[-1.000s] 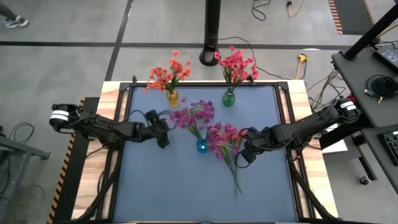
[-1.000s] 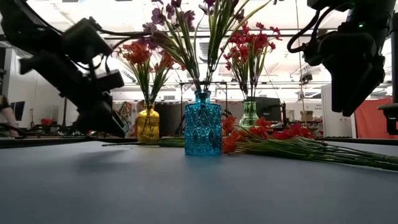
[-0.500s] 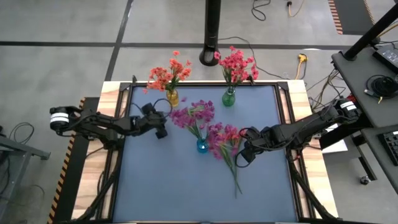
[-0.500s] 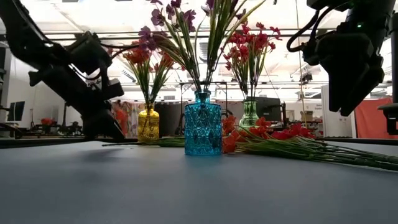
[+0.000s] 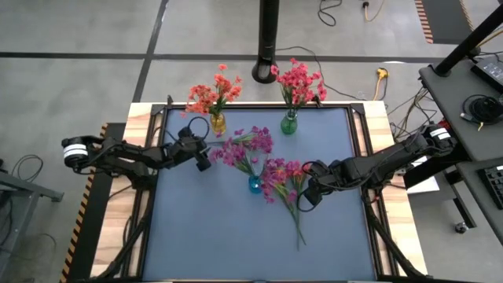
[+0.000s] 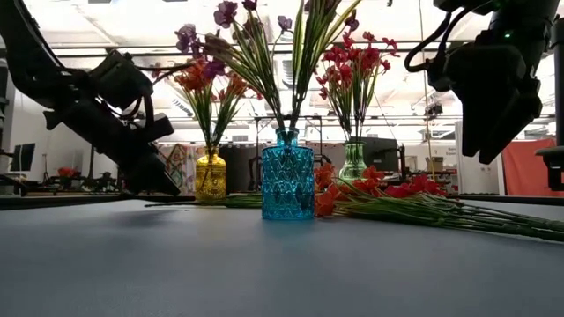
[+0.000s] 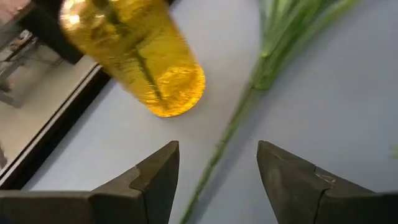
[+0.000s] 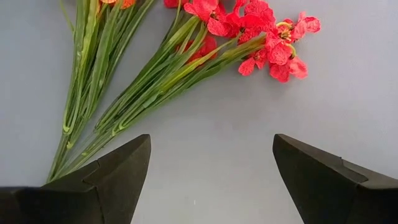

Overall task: Sort flowers into vase by color
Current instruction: Put the violet flower into the blue vase

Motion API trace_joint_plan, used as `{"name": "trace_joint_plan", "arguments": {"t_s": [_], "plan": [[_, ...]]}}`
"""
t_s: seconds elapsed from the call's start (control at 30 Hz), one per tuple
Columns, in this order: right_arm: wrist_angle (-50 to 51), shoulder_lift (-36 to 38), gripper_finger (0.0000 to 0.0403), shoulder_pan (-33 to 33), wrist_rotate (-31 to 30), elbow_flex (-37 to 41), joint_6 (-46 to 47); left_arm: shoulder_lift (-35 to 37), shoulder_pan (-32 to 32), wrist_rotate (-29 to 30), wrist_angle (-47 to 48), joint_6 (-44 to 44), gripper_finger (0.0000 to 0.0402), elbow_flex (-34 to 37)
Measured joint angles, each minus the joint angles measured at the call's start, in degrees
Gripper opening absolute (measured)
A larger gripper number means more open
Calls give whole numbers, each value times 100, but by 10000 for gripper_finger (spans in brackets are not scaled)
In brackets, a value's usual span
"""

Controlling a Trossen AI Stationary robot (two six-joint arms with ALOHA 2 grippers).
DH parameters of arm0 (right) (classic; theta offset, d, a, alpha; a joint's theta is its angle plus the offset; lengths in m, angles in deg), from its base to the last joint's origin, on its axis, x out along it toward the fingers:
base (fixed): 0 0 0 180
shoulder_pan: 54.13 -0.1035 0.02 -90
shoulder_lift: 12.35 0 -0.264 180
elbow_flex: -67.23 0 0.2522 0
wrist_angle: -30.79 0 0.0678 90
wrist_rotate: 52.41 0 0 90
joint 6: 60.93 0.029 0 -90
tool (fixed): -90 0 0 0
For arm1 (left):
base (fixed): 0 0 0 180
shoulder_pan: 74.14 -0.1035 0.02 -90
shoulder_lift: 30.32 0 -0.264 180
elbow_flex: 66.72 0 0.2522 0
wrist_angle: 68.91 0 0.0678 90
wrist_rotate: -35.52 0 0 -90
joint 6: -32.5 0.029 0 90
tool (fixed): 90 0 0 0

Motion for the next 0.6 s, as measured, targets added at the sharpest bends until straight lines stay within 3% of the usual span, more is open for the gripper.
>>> {"name": "trace_joint_plan", "arguments": {"t_s": [0.6], "plan": [[-1,0,329,0,-67,0,46,0,-203,-249,-152,-59,199,68]]}}
